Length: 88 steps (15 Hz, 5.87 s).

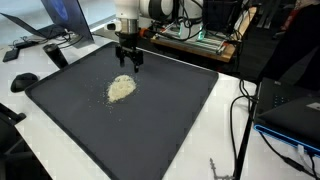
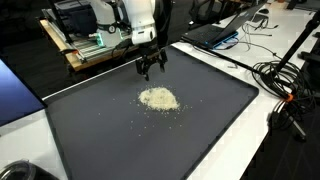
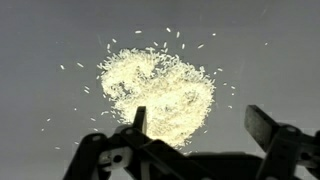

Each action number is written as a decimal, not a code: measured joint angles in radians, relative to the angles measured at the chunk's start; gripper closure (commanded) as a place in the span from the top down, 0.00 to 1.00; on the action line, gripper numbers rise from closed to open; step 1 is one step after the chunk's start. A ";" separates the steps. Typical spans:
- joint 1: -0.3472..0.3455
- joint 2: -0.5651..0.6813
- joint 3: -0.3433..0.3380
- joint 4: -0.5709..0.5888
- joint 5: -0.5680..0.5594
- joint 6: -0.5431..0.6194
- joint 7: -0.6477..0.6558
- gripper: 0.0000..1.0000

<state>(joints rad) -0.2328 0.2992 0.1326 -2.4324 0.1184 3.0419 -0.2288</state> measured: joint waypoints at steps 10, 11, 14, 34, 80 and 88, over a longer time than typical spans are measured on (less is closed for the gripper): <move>-0.324 0.092 0.280 0.010 0.056 0.069 -0.206 1.00; -0.333 0.091 0.284 0.012 0.055 0.060 -0.213 1.00; -0.341 0.085 0.280 0.029 0.045 0.004 -0.225 1.00; -0.429 0.222 0.319 0.116 0.023 0.023 -0.596 1.00; -0.408 0.337 0.277 0.245 -0.182 0.032 -0.589 0.88; -0.368 0.267 0.243 0.228 -0.184 0.031 -0.575 1.00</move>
<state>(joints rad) -0.6007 0.5658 0.3761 -2.2045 -0.0653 3.0726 -0.8036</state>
